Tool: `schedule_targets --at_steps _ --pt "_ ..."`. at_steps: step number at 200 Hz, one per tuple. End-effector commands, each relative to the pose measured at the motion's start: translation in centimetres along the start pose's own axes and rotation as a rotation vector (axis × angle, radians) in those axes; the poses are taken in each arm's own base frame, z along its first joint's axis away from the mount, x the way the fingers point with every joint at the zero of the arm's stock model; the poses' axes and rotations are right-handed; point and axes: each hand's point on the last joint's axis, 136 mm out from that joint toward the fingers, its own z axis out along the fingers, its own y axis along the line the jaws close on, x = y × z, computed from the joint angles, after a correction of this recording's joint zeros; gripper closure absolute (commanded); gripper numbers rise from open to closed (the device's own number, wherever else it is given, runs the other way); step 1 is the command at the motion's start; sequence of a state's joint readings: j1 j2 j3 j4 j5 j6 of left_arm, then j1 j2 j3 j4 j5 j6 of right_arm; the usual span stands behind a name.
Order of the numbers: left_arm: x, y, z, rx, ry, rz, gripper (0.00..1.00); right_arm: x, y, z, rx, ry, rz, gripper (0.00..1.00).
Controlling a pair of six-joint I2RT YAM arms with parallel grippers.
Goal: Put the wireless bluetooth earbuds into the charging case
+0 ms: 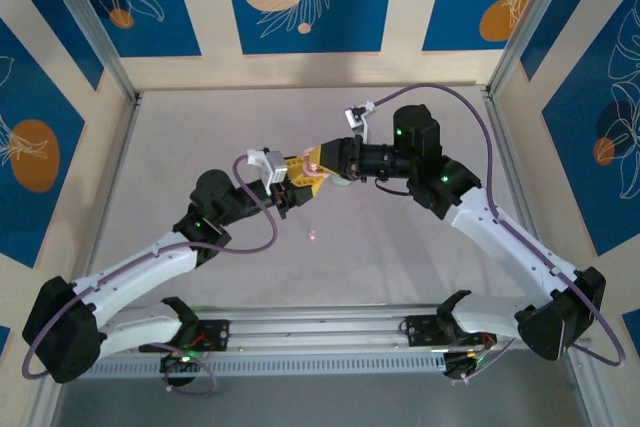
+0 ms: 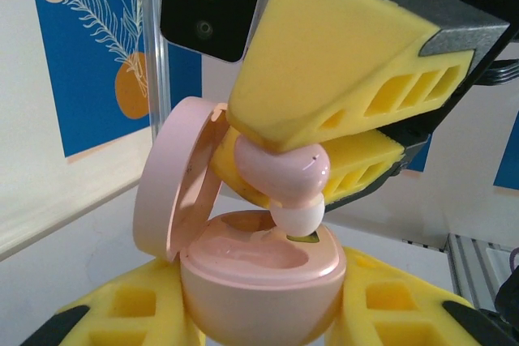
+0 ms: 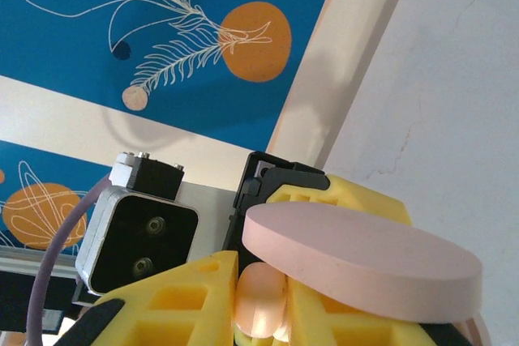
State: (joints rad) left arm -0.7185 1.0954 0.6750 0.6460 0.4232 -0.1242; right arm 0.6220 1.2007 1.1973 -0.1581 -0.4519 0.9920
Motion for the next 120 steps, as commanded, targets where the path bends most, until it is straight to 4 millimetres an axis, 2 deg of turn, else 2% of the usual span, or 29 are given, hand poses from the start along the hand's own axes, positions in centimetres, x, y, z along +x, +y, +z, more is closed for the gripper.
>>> schedule_targets --at_steps 1,120 --pt "-2.2 -1.2 0.0 0.045 -0.085 0.029 0.71 0.5 -0.8 0.3 0.059 0.019 -0.024 0.77" --pt "-2.4 -0.9 -0.1 0.024 -0.111 0.020 0.71 0.9 -2.5 1.1 0.224 0.005 -0.117 0.75"
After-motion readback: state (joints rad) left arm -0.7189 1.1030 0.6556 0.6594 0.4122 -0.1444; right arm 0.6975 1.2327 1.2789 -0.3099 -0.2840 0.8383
